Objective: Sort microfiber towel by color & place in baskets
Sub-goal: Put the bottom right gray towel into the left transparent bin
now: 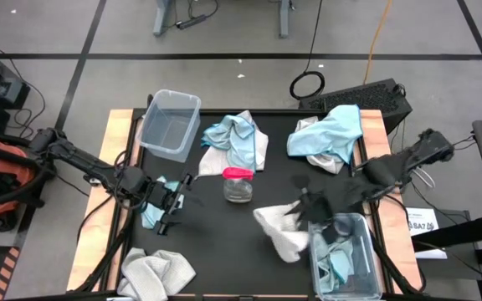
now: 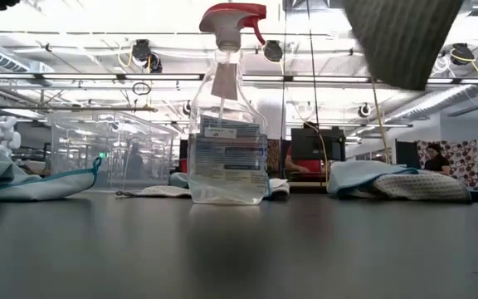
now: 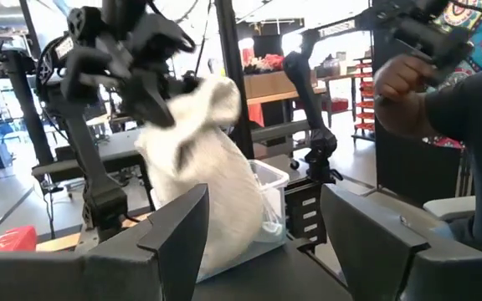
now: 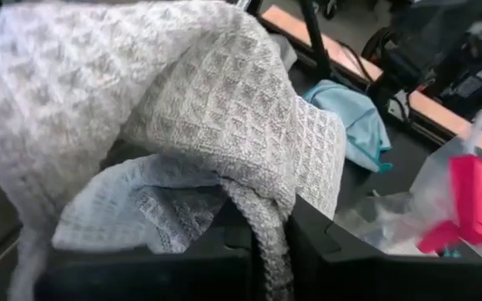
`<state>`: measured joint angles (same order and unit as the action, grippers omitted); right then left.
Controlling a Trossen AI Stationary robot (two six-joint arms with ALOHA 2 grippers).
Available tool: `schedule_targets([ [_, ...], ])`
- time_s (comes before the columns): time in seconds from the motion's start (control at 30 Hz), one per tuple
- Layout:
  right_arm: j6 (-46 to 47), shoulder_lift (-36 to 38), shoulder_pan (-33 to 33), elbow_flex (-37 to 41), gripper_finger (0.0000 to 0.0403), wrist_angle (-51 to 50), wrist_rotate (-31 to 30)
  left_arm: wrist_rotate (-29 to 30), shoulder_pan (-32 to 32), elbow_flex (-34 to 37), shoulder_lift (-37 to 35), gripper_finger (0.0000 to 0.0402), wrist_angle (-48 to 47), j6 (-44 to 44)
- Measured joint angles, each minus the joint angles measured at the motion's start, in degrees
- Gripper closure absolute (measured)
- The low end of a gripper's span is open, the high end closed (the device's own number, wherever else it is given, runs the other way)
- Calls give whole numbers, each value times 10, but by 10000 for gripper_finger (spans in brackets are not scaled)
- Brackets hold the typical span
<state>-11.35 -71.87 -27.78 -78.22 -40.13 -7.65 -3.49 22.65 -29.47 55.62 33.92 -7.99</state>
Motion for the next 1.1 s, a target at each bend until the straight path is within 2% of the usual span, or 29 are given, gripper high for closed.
schedule_targets([
  [0.23, 41, 89, -28, 0, 384, -68, 1, 16, 5, 0, 16, 164, 3, 0],
  [0.43, 94, 138, -52, 0, 383, -123, 5, 19, 5, 0, 30, 164, 33, 0],
  [0.8, 175, 174, -101, 0, 382, -210, 22, 25, 5, 0, 32, 164, 48, 1],
  [1.1, 284, 193, -132, -1, 383, -273, 36, 65, 5, 0, 32, 164, 47, 2],
])
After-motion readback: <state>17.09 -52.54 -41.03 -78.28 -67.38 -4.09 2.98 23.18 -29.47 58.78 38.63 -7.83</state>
